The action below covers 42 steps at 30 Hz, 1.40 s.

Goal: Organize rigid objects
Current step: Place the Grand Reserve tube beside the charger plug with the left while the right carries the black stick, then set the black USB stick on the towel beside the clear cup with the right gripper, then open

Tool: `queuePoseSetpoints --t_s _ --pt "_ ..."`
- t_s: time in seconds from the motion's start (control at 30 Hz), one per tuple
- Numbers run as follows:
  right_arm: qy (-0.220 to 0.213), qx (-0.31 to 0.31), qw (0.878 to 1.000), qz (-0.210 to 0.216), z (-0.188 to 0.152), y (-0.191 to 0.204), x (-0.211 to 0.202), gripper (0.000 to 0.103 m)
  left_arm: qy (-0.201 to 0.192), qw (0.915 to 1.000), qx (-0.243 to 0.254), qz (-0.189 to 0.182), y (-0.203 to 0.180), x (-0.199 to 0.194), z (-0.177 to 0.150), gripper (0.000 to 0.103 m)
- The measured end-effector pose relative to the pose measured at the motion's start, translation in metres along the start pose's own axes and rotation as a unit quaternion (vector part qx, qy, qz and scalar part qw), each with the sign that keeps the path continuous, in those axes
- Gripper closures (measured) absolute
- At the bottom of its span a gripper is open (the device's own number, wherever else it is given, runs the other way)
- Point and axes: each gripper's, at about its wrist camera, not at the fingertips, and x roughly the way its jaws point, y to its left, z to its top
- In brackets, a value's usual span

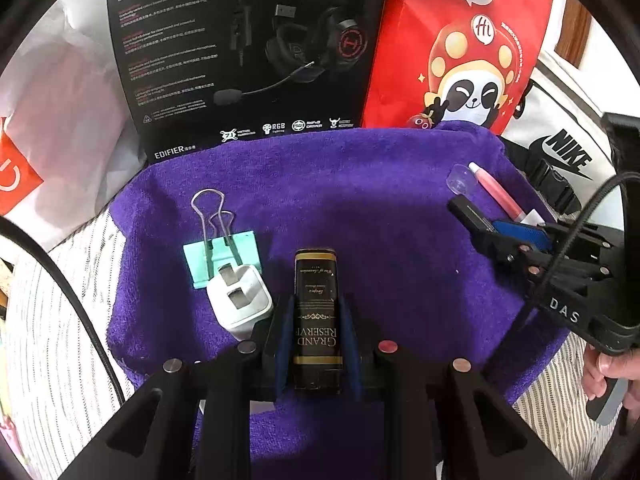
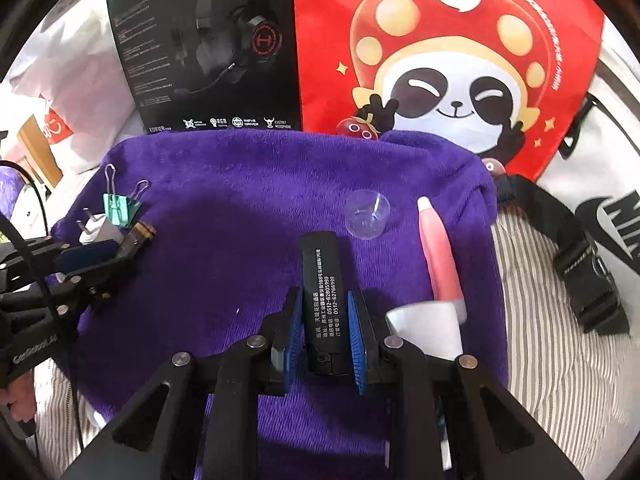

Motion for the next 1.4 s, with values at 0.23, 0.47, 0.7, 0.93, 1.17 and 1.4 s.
queuePoseSetpoints --t_s 0.23,0.47,0.7,0.93,1.17,1.4 --pt "0.003 -0.009 1.000 -0.005 0.005 0.003 0.005 0.080 0.008 0.9998 -0.013 -0.014 0.005 -0.003 -0.001 0.076" --pt "0.011 -0.013 1.000 0.007 0.004 0.001 0.002 0.073 0.013 0.9990 -0.023 -0.036 0.003 -0.013 -0.007 0.056" --pt "0.005 -0.008 1.000 0.010 -0.006 0.005 -0.017 0.063 0.001 0.9994 -0.020 -0.030 -0.003 -0.038 -0.012 0.053" --pt "-0.012 0.002 1.000 0.012 -0.022 0.000 -0.057 0.060 -0.012 0.9996 -0.012 -0.022 -0.012 -0.068 -0.026 0.052" --pt "-0.022 0.032 0.999 0.010 -0.060 -0.022 -0.099 0.058 -0.012 0.9994 -0.009 -0.031 -0.023 -0.088 -0.063 0.052" --pt "-0.025 0.067 0.997 0.003 -0.104 -0.038 -0.124 0.058 -0.003 0.9984 0.007 -0.055 -0.041 -0.073 -0.088 0.052"
